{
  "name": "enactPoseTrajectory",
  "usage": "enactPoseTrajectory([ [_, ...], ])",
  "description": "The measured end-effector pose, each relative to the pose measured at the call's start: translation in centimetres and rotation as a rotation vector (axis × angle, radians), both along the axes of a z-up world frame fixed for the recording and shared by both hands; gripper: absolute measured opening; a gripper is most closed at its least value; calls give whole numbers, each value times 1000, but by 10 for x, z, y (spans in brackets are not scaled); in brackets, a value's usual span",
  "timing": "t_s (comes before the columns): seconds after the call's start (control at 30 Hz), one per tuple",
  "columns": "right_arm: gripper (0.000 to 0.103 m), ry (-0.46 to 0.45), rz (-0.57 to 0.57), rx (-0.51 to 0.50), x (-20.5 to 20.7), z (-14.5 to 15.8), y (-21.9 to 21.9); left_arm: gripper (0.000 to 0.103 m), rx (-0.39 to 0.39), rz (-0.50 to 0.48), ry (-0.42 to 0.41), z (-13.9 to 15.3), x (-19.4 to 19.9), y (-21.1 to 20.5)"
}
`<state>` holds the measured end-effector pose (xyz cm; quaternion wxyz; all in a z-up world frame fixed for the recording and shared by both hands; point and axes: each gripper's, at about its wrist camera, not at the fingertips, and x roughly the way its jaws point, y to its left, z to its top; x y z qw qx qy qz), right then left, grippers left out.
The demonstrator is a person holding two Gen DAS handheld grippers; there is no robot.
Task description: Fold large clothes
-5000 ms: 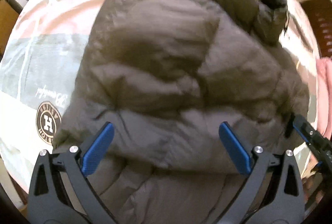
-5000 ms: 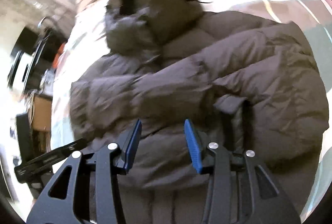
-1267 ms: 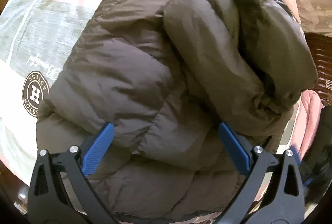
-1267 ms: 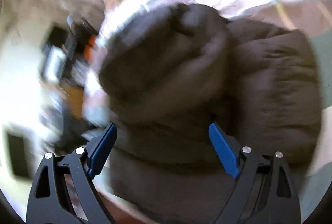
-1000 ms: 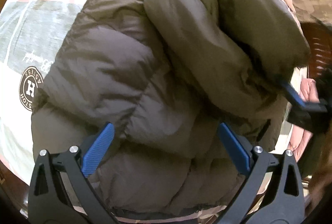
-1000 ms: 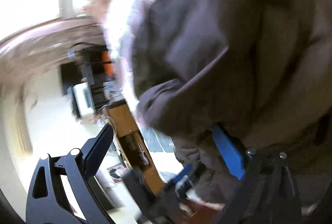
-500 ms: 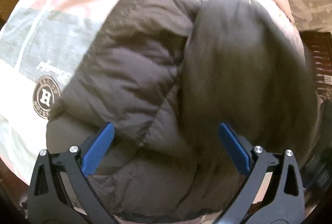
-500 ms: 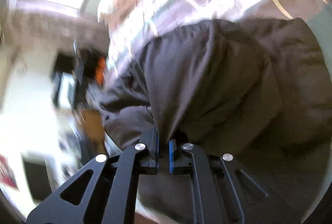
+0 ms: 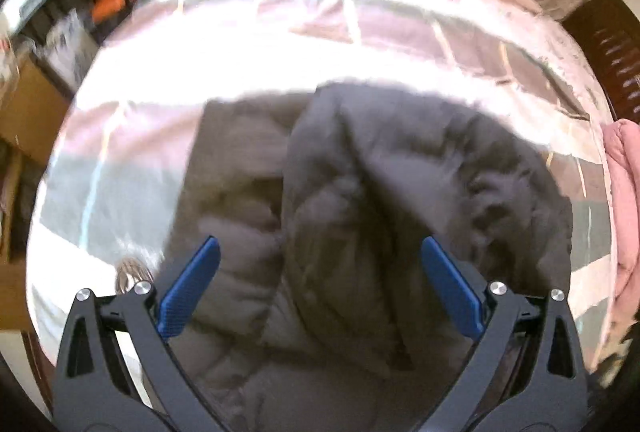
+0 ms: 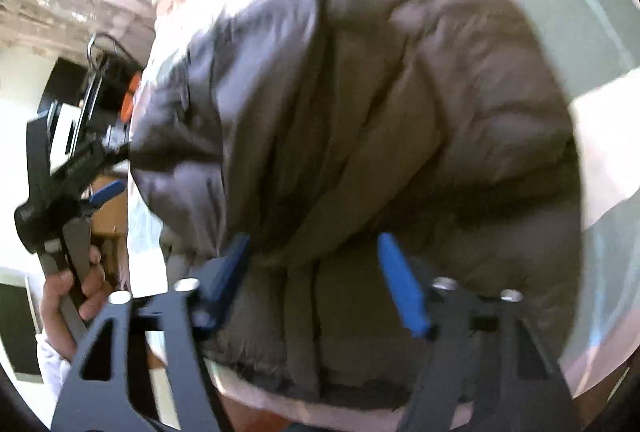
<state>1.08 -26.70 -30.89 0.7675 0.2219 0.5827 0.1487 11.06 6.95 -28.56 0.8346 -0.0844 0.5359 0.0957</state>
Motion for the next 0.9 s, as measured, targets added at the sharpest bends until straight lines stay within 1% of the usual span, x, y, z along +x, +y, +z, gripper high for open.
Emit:
enactPoseTrajectory([
  [0.07,52,-60,-21,36,27,19,-8,101,20,-47,-61,14,7,-11],
  [0.1,52,-77,-17,52,38,22,-3,101,25,-79,-84,20,11,-19],
  [0.17,52,-107,-8,72,55,23,9,101,18,-121,-89,22,19,-32],
  [0.2,51,-106,6,91,62,20,18,101,-1,-145,-73,17,24,-39],
  [0.23,49,-93,25,91,83,14,37,101,-6,-165,-38,8,28,-46],
  [0.27,44,-81,41,76,89,9,45,101,4,-180,7,-5,34,-50],
  [0.33,44,-45,78,19,100,-10,60,101,18,-207,120,-37,38,-57],
  [0.4,43,18,85,-32,104,-36,68,101,14,-195,228,-71,35,-54],
  [0.43,43,47,87,-55,103,-47,69,101,19,-185,262,-83,31,-51],
  [0.5,41,75,106,-102,97,-66,71,101,31,-173,324,-106,22,-46],
  [0.57,41,88,140,-138,87,-75,76,101,35,-172,354,-121,15,-44],
  [0.6,41,94,152,-149,82,-81,78,101,49,-175,365,-130,11,-45],
  [0.7,40,117,180,-184,72,-97,83,101,84,-186,383,-145,1,-50],
  [0.77,40,132,175,-181,76,-98,83,101,73,-176,392,-145,-2,-48],
  [0.83,40,121,145,-130,81,-85,81,101,25,-151,379,-131,-7,-40],
  [0.9,40,76,128,-87,74,-61,72,101,-12,-130,343,-111,-20,-31],
])
